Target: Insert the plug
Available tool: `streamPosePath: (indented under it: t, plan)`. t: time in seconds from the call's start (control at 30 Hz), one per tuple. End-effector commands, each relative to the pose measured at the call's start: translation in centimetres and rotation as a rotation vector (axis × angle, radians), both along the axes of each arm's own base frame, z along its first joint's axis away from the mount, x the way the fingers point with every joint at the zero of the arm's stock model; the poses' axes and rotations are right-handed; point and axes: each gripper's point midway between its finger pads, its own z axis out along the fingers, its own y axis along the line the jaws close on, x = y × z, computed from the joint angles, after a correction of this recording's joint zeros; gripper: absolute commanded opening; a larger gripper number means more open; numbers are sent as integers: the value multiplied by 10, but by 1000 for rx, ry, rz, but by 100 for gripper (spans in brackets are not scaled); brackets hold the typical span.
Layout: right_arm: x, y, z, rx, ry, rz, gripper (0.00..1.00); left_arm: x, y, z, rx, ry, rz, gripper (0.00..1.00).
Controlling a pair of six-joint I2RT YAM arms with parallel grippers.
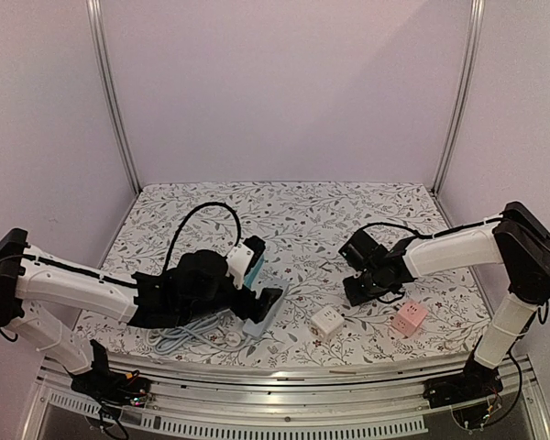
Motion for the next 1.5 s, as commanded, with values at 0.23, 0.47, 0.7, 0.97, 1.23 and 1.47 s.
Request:
streamPosePath:
  t: [0.23, 0.47, 0.7, 0.97, 1.23, 1.47]
  plan:
    - [-3, -2, 30, 21, -51, 34, 33, -8, -1, 16, -38, 16, -5, 96]
    - [6, 28, 90, 178, -230, 195, 35, -19, 2, 44, -127, 88, -24, 95]
    - [6, 58, 148, 227, -481, 372, 34, -37, 7, 76, -248, 191, -97, 95]
    - [-43, 108, 183, 179, -644, 600, 34, -50, 12, 97, -457, 363, -263, 92]
    - [-103, 140, 197, 172, -715, 784, 34, -53, -4, 88, -463, 461, -314, 85]
    - [-122, 152, 201, 133, -739, 860, 33, -59, -25, 86, -490, 544, -380, 76]
